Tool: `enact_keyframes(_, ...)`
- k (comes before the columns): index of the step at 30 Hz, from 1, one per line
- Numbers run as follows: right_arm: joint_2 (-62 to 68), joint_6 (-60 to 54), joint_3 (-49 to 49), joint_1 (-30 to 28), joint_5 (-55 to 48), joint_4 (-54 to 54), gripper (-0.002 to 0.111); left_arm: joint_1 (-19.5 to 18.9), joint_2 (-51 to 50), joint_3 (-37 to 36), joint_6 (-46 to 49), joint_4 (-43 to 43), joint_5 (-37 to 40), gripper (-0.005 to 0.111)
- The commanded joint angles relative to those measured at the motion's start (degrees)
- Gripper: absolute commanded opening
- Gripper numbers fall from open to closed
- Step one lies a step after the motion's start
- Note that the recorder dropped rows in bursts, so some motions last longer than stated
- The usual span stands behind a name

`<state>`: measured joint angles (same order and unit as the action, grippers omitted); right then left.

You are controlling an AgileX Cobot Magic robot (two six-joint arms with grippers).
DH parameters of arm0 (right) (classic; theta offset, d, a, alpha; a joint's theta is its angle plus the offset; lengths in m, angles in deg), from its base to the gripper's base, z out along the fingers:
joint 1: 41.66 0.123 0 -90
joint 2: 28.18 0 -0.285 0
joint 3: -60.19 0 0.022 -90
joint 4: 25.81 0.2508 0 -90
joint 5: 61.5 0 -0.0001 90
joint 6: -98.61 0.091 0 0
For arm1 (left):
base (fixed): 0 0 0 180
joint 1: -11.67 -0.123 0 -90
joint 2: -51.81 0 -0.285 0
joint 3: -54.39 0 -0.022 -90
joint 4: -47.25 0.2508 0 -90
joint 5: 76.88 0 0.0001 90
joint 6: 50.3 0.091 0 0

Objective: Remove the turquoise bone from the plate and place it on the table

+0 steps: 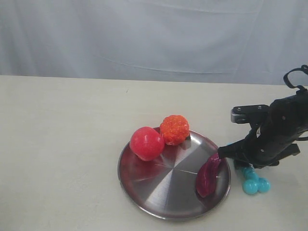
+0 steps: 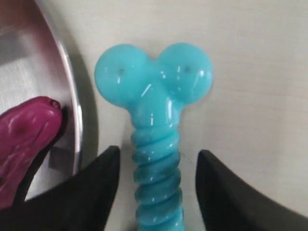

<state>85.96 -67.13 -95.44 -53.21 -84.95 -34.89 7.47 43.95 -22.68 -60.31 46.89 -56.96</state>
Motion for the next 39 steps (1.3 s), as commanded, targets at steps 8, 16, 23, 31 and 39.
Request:
enact_keyframes(8, -8.49, 1.83, -3.75, 0.0, -10.66, -0.01, 0.057, -0.26, 0.07, -0.15, -0.11, 0.36, -0.31, 0.0)
enact_keyframes(16, -23.08, 1.59, -5.04, 4.34, -26.32, 0.24, 0.057, -0.26, 0.07, -0.15, -0.11, 0.36, -0.31, 0.0)
enact_keyframes(23, -42.53, 2.28, -5.04, 9.31, -38.78, 0.68, 0.057, -0.26, 0.07, -0.15, -0.11, 0.36, -0.31, 0.0)
enact_keyframes(31, -71.97, 3.54, -5.04, 15.16, -46.52, 10.92, 0.025, -0.26, 0.07, -0.15, -0.11, 0.36, -0.31, 0.0)
enact_keyframes(39, -80.82, 0.64, -5.04, 15.16, -46.52, 20.6, 0.0, -0.26, 0.07, -0.15, -0.11, 0.36, -0.31, 0.0)
